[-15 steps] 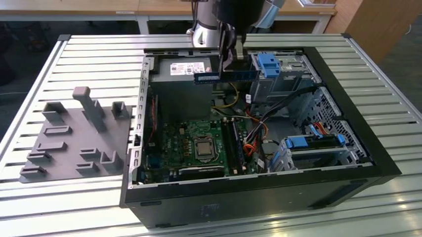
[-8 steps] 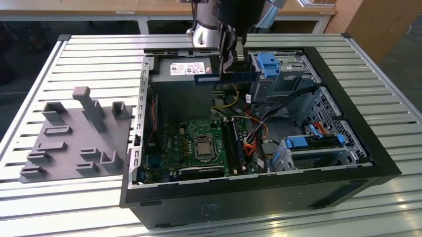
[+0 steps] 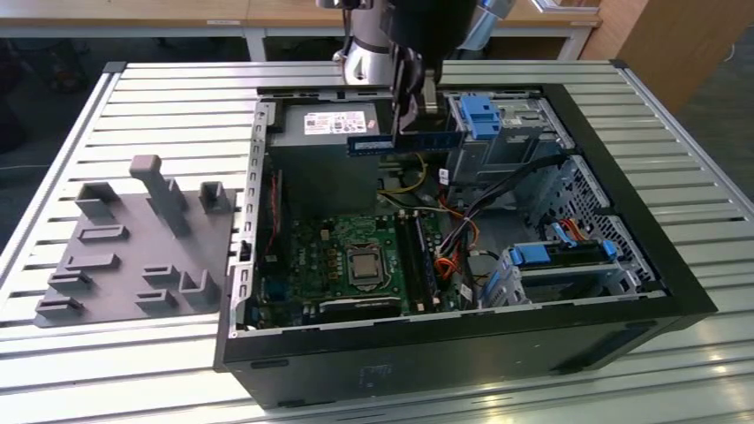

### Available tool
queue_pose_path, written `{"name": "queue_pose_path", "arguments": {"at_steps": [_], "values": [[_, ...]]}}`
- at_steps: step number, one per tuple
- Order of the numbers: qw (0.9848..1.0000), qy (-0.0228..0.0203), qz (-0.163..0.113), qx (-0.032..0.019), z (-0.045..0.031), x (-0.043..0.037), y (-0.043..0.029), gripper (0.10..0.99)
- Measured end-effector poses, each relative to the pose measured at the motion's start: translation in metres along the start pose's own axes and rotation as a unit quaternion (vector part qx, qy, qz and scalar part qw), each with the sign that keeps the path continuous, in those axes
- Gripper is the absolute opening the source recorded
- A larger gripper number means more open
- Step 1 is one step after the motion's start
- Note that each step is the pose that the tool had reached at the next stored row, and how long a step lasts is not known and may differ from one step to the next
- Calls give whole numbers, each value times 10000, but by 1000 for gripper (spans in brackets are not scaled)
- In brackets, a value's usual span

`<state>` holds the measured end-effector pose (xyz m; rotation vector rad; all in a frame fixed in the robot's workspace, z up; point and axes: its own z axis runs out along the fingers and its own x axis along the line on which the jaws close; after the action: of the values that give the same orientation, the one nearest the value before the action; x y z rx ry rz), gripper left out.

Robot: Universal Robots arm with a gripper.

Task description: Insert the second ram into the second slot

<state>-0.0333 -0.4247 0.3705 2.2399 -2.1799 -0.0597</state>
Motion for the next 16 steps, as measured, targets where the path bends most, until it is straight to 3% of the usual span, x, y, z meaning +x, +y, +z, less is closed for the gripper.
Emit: {"name": "queue_pose_path", "arguments": {"at_steps": [16], "values": [[10000, 2, 0, 0, -2, 109, 3, 137]]}}
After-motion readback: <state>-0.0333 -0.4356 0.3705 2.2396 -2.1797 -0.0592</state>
